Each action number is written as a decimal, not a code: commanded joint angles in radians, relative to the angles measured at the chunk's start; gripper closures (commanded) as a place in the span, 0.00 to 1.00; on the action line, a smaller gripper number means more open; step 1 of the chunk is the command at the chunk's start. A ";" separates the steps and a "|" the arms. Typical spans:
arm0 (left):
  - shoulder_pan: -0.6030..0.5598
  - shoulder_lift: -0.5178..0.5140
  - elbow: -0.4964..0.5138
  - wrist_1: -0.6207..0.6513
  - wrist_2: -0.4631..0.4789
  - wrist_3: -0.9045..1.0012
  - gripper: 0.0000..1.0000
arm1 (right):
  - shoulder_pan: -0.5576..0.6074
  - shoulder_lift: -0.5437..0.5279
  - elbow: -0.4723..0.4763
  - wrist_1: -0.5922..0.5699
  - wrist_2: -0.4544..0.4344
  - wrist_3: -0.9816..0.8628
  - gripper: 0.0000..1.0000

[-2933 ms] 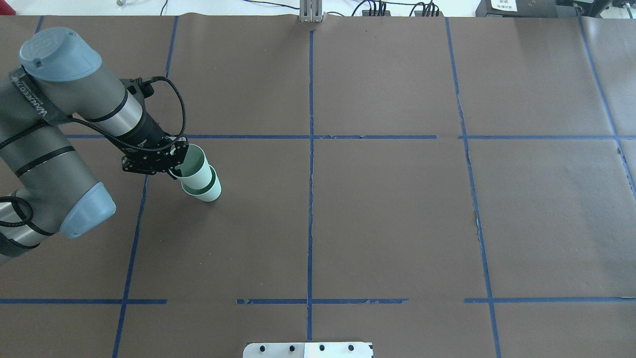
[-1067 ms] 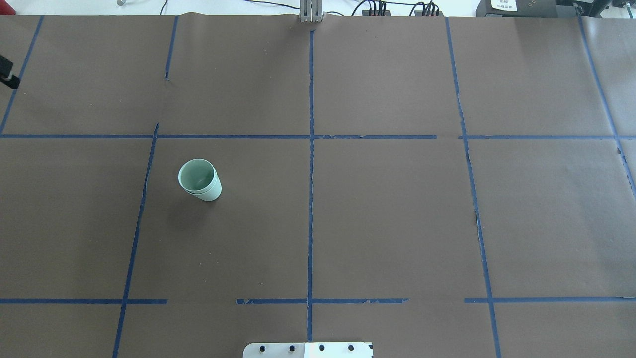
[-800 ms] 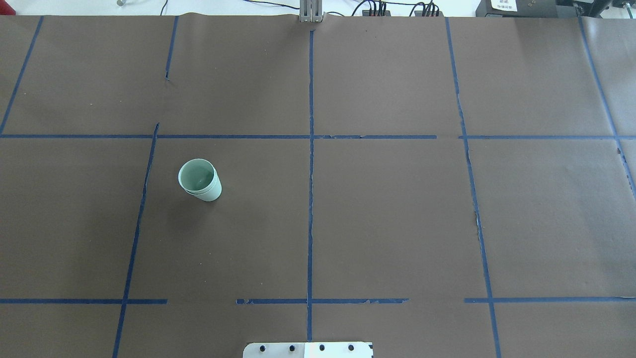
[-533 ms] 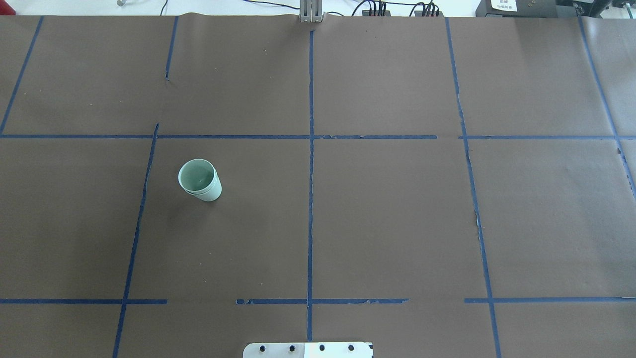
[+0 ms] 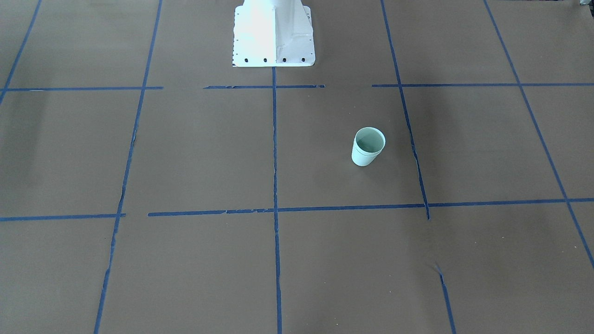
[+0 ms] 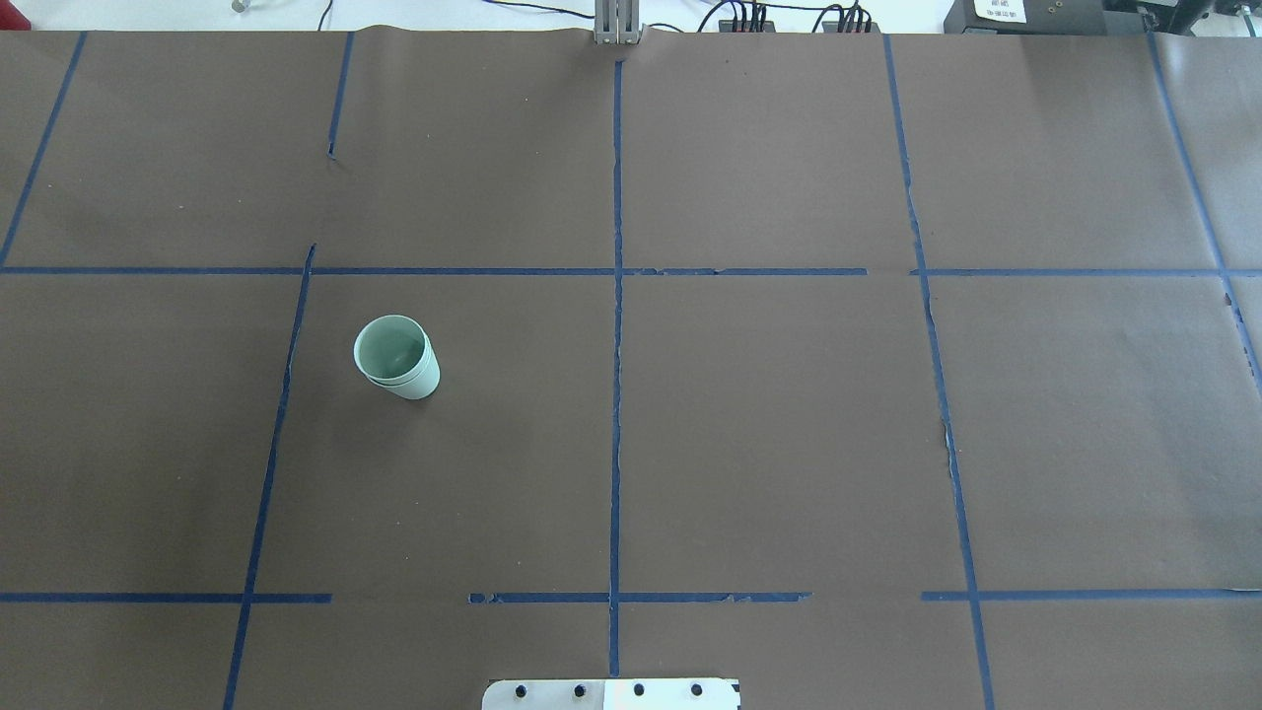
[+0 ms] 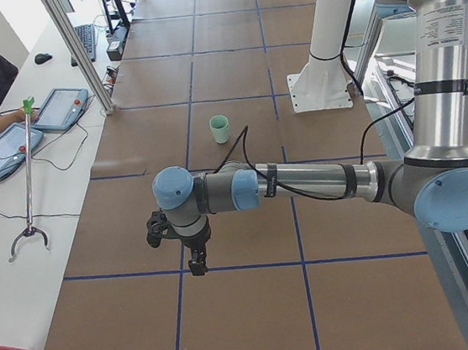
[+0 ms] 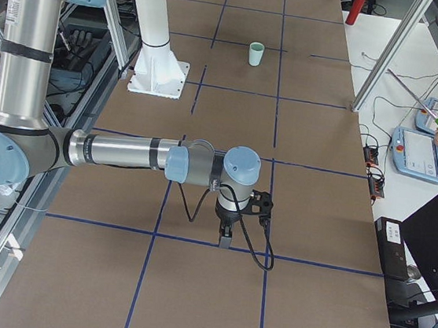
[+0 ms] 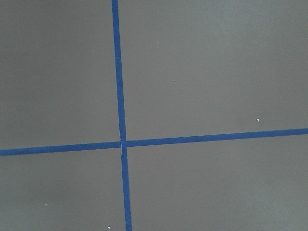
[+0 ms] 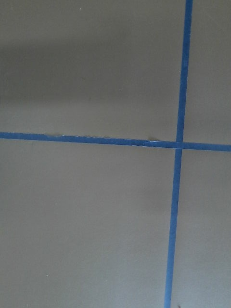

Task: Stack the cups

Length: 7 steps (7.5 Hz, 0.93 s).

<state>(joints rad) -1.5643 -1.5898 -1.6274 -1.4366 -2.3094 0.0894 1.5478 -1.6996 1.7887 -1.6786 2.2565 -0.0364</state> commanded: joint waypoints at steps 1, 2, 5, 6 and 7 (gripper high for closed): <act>0.000 0.010 0.036 -0.005 -0.001 0.006 0.00 | 0.000 0.000 0.000 -0.001 0.000 0.000 0.00; 0.000 0.011 0.034 -0.005 -0.001 0.006 0.00 | 0.000 0.000 0.000 -0.001 0.000 0.000 0.00; 0.000 0.011 0.029 -0.005 -0.001 0.007 0.00 | 0.000 0.000 0.000 -0.001 0.000 0.000 0.00; 0.000 0.011 0.027 -0.005 -0.001 0.007 0.00 | 0.000 0.000 0.000 0.000 0.000 0.000 0.00; 0.000 0.010 0.026 -0.005 -0.001 0.007 0.00 | 0.000 0.000 0.000 -0.001 0.000 0.000 0.00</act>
